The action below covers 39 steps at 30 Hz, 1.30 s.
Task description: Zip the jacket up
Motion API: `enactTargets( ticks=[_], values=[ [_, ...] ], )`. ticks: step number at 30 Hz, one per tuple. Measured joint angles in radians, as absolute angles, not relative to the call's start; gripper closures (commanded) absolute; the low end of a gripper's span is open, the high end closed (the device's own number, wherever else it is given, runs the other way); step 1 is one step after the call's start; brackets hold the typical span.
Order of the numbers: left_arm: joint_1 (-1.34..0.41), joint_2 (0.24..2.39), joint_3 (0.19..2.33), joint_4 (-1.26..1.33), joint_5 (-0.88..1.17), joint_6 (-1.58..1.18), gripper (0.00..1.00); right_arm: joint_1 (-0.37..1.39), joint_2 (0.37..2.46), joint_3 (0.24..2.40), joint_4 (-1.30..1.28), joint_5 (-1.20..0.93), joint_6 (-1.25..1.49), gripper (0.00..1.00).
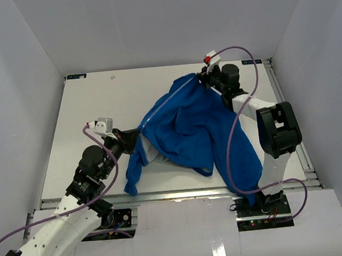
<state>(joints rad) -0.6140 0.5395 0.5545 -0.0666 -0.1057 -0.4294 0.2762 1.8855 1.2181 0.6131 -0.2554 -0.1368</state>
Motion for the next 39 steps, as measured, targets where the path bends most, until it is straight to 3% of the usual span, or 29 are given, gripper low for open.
enactTargets(
  ticks=[17, 32, 39],
  values=[
    [-0.62, 0.611, 0.473, 0.136, -0.238, -0.398, 1.0, 0.269, 2.029, 1.245, 0.651, -0.316, -0.298, 0.92],
    [-0.625, 0.514, 0.449, 0.092, -0.316, -0.352, 1.0, 0.298, 2.147, 1.426, 0.626, -0.211, -0.422, 0.92],
    [-0.625, 0.451, 0.449, 0.108, -0.391, -0.328, 1.0, 0.238, 2.231, 1.535, 0.596, -0.027, -0.45, 0.92]
  ],
)
